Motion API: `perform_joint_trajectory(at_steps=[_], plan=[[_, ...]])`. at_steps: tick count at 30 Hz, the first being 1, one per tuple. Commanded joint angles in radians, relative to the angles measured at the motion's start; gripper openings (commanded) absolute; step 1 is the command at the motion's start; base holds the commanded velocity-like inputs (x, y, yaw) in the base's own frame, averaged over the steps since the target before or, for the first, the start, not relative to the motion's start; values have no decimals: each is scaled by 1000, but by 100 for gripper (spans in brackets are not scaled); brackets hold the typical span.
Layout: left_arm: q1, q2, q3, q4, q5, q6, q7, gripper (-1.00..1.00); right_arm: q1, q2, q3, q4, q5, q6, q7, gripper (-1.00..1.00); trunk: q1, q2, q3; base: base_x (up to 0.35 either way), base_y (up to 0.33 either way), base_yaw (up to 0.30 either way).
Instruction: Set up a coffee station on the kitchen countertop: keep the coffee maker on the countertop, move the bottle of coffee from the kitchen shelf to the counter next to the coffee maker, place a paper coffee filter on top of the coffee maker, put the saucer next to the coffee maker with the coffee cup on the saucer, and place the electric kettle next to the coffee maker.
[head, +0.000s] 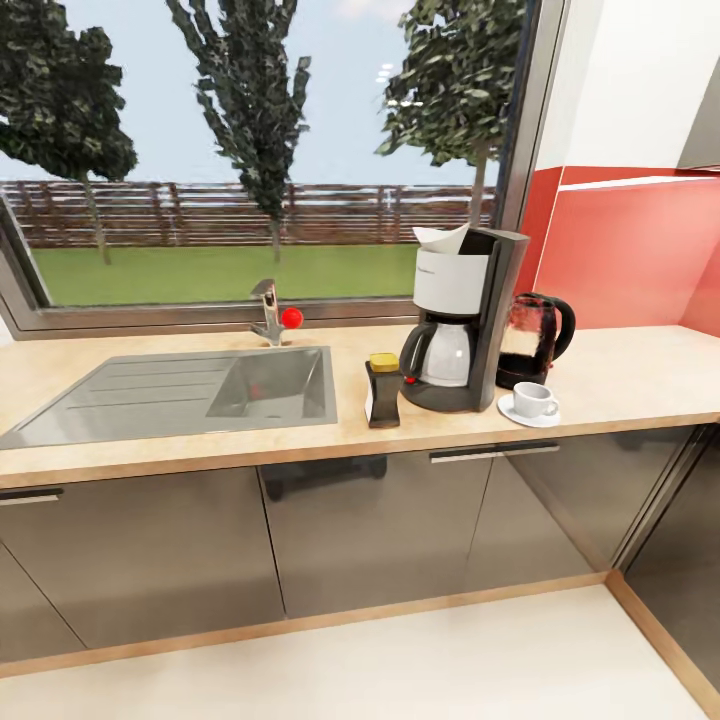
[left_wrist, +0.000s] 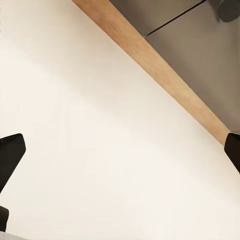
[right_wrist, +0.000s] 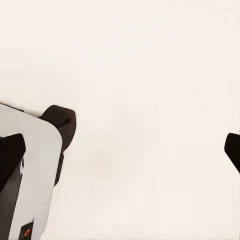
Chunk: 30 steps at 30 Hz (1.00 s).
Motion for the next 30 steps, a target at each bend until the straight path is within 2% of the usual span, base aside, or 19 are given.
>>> perform_joint_trajectory(at_steps=[1, 5, 9, 13, 20, 23, 26, 29, 30], plan=[[0, 0, -2, -1, 3, -3, -1, 100, 16, 7, -16, 22, 7, -26, -27, 100, 0, 0, -1, 0, 0, 0], [0, 1, -2, 0, 3, -3, 0, 100, 90, 39, -17, 69, 3, -96, -129, 100, 0, 0, -1, 0, 0, 0], [0, 0, -2, 1, 3, -3, 0, 100, 118, 55, -17, 84, -12, -119, -191, 100, 0, 0, -1, 0, 0, 0], [0, 1, -1, 1, 3, -3, 0, 100, 122, 60, -16, 85, -34, -123, -205, 100, 0, 0, -1, 0, 0, 0], [0, 1, -2, 1, 3, -3, 0, 100, 123, 99, -14, 81, -44, -125, -238, 100, 0, 0, -1, 0, 0, 0], [0, 1, -1, 1, 3, -3, 1, 100, 123, 152, -11, 79, -42, -125, -335, 100, 0, 0, -1, 0, 0, 0], [0, 1, -1, 1, 3, -3, 1, 100, 123, 179, -9, 81, -41, -124, -395, 100, 0, 0, -1, 0, 0, 0], [0, 1, 0, 1, 3, -3, 1, 100, 123, 204, -9, 83, -42, -123, -413, 100, 0, 0, -1, 0, 0, 0], [0, 1, 0, 1, 3, -3, 1, 100, 123, 220, -9, 83, -42, -123, -417, 100, 0, 0, -1, 0, 0, 0]])
